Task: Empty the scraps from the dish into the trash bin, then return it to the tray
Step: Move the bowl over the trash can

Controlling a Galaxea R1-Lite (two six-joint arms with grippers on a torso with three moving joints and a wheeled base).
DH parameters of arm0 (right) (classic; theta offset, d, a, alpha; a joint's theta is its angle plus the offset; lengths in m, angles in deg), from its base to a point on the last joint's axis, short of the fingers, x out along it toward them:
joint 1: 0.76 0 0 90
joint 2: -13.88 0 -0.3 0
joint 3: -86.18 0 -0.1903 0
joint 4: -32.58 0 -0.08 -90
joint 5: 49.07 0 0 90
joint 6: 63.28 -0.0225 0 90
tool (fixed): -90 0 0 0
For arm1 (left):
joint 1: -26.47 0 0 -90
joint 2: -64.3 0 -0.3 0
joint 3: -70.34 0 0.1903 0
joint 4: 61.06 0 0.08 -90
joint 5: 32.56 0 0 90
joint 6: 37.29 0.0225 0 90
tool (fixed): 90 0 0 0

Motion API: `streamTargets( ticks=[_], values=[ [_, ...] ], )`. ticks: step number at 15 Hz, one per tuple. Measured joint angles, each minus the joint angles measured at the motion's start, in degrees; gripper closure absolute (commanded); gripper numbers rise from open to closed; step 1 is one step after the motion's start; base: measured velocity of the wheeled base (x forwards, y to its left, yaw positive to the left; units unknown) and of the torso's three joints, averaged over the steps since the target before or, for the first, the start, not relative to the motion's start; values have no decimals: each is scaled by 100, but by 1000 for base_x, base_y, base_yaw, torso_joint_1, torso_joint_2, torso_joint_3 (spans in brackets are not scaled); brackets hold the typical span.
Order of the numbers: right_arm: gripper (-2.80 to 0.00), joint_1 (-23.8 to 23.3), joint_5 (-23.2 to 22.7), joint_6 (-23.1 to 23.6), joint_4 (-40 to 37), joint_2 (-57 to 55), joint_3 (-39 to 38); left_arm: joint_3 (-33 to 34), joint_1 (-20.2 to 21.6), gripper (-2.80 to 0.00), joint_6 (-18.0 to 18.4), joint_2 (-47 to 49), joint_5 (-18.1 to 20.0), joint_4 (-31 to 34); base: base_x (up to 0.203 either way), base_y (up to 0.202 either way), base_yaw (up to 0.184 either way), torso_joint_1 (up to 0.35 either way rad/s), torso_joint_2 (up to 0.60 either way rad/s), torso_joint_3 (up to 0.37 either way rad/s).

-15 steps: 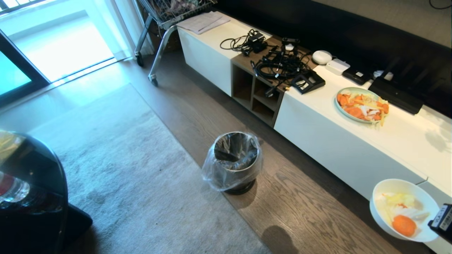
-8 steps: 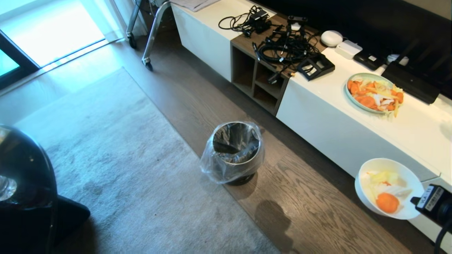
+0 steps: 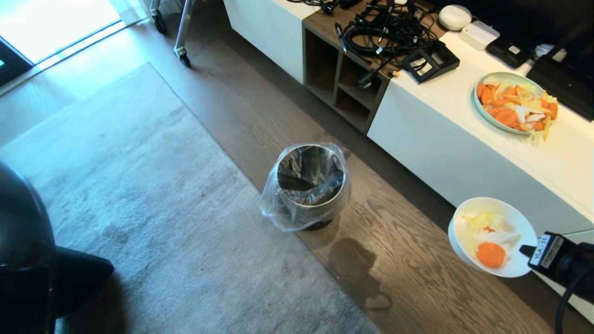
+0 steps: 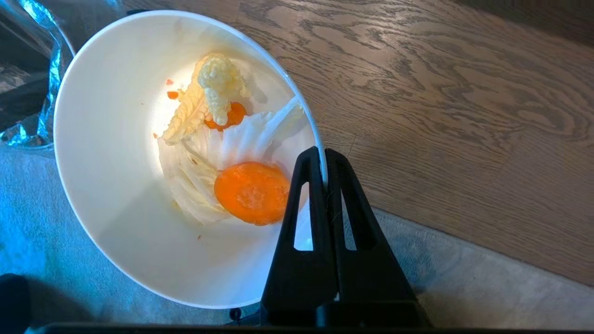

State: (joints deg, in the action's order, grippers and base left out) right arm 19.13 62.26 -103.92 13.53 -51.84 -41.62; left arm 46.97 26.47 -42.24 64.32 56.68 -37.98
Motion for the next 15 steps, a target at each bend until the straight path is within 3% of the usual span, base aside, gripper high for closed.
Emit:
streamTargets(
  ticks=[11, 15],
  values=[
    [0, 5, -28, 144, 52, -15, 0, 0, 0, 0, -1, 0, -1, 2, 0, 0, 0, 3, 2, -188],
    [0, 5, -37, 673, 417, -14, 7, 0, 0, 0, 0, 0, 1, 2, 0, 0, 0, 1, 1, -27]
  ],
)
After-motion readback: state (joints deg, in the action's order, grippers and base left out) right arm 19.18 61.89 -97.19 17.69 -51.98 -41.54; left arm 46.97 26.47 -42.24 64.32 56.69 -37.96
